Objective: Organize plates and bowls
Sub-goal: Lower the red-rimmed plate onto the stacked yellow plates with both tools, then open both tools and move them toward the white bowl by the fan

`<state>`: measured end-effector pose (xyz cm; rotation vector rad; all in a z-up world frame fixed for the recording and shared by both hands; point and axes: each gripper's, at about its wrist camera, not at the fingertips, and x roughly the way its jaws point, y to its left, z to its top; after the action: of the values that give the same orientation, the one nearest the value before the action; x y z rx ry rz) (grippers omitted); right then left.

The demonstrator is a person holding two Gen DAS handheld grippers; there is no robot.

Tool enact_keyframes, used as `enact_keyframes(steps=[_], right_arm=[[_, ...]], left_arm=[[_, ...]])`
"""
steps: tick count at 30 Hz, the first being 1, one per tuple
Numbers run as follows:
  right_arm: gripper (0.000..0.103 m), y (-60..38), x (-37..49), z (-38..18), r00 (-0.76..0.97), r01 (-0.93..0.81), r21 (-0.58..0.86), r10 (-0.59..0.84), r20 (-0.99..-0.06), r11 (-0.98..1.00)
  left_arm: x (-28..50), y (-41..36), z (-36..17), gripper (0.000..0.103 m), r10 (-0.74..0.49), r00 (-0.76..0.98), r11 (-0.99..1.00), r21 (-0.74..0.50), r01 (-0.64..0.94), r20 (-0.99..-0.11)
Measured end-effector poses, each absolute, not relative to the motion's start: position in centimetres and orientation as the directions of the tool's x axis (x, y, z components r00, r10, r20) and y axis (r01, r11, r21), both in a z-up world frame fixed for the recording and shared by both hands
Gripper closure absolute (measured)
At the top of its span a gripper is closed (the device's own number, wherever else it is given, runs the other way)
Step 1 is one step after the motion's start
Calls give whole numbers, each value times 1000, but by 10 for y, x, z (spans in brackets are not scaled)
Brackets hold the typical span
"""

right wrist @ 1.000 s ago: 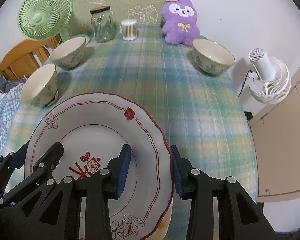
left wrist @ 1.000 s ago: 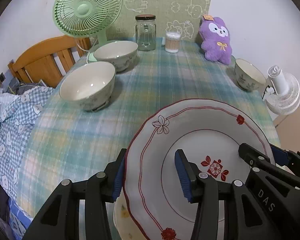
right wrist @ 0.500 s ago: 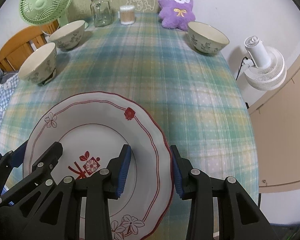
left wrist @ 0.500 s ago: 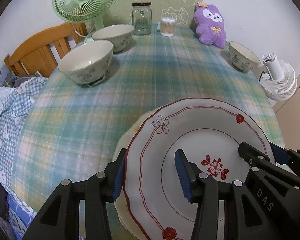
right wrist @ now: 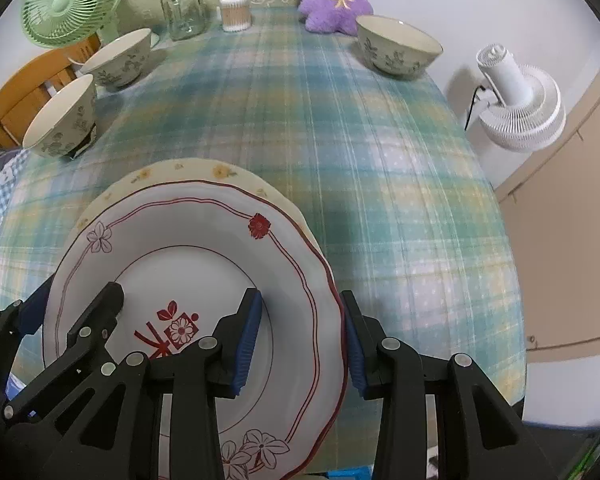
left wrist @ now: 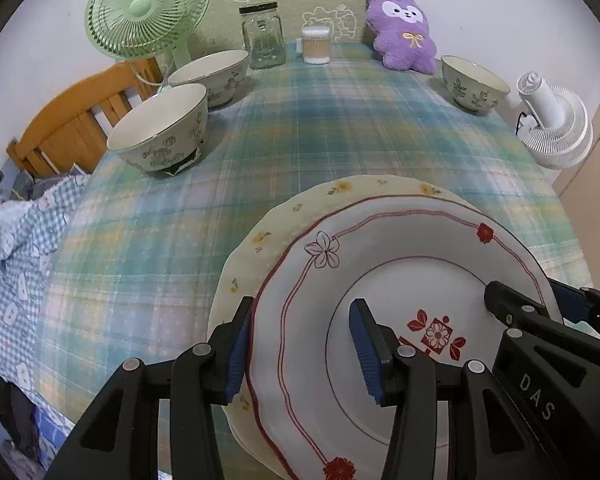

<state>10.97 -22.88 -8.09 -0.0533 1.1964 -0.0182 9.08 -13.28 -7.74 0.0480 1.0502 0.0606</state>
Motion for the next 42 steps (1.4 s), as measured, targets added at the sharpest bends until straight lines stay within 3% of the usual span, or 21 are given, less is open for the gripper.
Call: enact_keyframes(steps=[10,18,24,33,36,42], right_arm=[[61,-228,111,-82,363,-1,-56,-51,-930,998],[61,-230,109,-74,373,-12,-40,-32,-927,999],[72,-224,111,-73,388,-26,-64,-49,-920,998],[72,-221,130,-73,380,-58,-53,-27,-925,997],[66,-224,138,-70,357,-85,-8,23,-934,996],[42,-223,157,-55,385,-137,41,91,-918,990]], left_arm=[[92,-133,-79,55,90,513,996,88,-27,-854],[95,-134,-81,41,93,515,995,98,-17,-852],[96,-135,-81,35,87,517,995,97,-7,-852],[104,-119,-77,25,59,499,998,40,-50,-865],[108,-115,-70,22,49,503,998,20,-63,-863],[120,-96,-56,17,41,498,991,-26,-128,-866]])
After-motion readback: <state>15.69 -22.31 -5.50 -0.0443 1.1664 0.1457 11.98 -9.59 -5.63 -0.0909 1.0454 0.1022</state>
